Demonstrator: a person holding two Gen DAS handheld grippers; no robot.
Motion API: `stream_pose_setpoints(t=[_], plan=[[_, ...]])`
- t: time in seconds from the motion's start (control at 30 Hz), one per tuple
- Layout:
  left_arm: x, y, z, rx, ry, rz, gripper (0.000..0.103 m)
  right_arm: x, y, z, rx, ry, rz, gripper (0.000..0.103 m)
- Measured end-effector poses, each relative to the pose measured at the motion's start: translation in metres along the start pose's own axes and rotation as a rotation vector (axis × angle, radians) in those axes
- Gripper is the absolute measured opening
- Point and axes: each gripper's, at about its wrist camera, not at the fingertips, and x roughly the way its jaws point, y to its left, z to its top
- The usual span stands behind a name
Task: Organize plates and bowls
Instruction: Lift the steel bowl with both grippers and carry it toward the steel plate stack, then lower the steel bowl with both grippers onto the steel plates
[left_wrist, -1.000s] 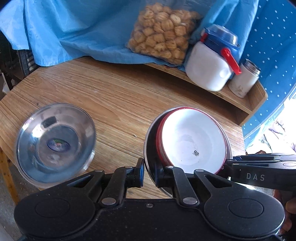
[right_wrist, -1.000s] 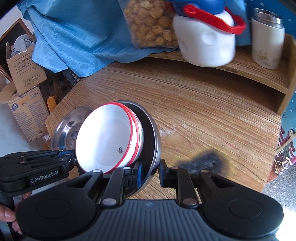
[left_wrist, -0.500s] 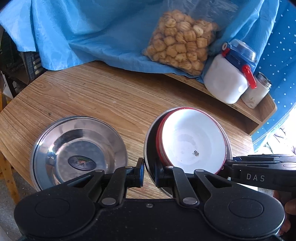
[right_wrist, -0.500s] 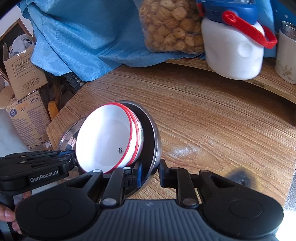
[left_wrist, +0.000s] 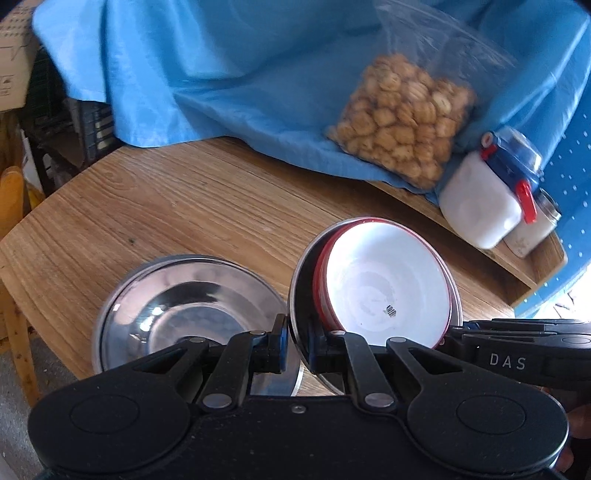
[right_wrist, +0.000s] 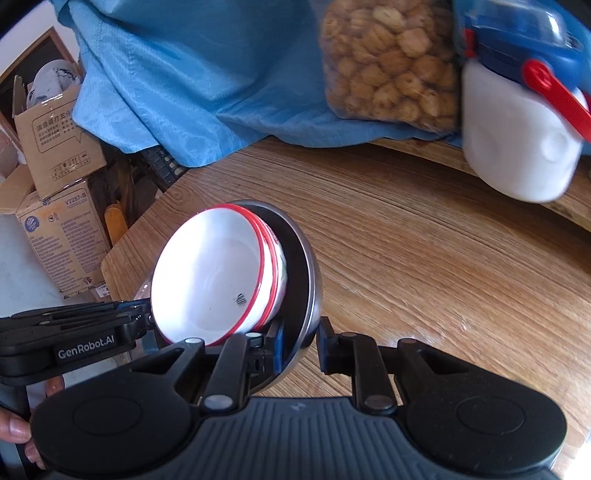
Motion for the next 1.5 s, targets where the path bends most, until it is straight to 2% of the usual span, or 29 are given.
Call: stream_pose_setpoints(t=[0.7, 1.07, 1.5], plan=[[-0.016, 0.082, -0.004, -0.074, 0.037, 0.098, 0.01, 0.054, 0.071, 0.006, -0.077, 0.063, 0.081, 0.02], [-0.016, 0.103, -0.006, -0.095, 0.053, 0.094, 0.01, 0.065, 0.091, 0.007, -0.105, 0.081, 0.06, 0.02], [-0.009, 0.115, -0.008, -0.101, 0.085, 0.086, 0.01, 0.075, 0.094, 0.008, -0.087, 0.102, 0.048, 0.02]])
